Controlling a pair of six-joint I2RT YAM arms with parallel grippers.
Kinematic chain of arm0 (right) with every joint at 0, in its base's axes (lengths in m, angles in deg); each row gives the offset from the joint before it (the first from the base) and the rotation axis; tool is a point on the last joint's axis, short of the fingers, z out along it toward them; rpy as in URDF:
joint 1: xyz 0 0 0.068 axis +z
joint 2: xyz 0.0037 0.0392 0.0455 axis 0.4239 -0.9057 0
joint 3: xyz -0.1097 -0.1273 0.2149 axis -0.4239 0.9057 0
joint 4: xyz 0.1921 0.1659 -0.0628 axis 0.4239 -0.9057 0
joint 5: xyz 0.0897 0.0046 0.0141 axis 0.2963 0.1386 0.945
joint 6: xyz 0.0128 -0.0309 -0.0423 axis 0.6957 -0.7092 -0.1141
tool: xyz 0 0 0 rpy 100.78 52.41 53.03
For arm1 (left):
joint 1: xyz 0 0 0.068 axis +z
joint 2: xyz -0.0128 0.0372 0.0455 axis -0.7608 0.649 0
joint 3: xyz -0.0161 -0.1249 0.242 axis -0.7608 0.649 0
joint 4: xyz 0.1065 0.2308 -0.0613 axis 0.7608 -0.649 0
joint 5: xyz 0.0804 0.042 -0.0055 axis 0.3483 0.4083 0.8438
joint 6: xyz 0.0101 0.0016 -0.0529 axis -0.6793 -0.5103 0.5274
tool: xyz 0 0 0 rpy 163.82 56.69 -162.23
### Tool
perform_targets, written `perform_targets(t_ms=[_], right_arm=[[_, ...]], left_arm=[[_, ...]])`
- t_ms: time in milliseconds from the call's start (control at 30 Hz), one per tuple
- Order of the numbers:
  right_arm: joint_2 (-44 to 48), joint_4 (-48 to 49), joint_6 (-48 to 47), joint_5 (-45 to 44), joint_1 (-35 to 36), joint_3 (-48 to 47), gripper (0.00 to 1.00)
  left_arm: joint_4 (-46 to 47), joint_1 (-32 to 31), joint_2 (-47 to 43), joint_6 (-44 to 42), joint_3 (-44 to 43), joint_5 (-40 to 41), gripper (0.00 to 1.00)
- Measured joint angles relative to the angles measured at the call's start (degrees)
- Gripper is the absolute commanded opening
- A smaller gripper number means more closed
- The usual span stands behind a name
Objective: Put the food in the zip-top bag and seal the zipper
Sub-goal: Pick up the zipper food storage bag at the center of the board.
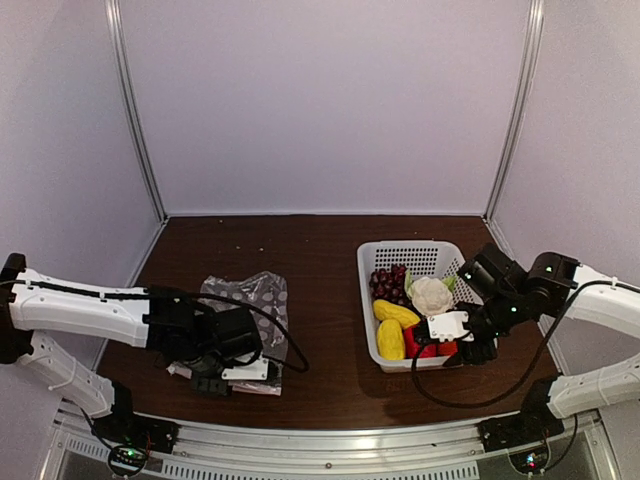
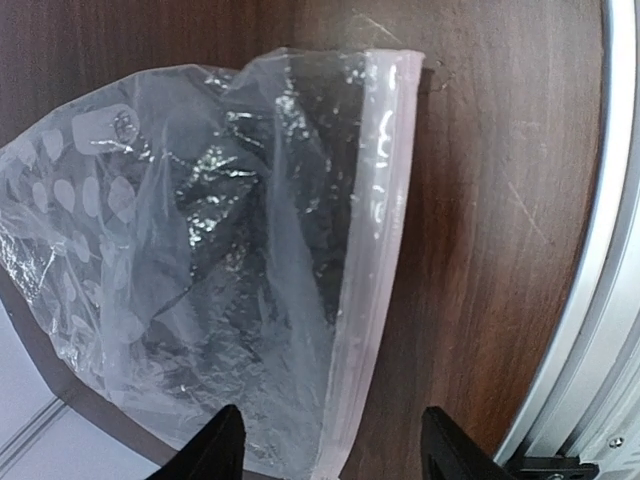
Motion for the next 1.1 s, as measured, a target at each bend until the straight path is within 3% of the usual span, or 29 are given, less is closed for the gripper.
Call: perform_targets(t_ms=[233, 533, 933, 1100], right_arm=[[1.6, 0.8, 1.1, 2.0, -1.3, -3.6, 0.59], [1.6, 0.8, 1.9, 2.3, -1.4, -3.6, 0.59], [2.2, 0.9, 2.2, 2.3, -1.5, -3.6, 0.59], [3.7, 1.0, 2.3, 2.3, -1.7, -3.6, 0.59]], left_arm=[[1.4, -2.9, 3.1, -1.4, 2.8, 4.0, 0.60], [4.9, -6.9, 5.0, -2.8, 4.7, 11.1, 0.51], [8.9, -7.8, 6.9, -3.8, 7.8, 18.8, 0.51], [11.2, -8.5, 7.1, -4.8, 9.9, 21.5, 0.31]])
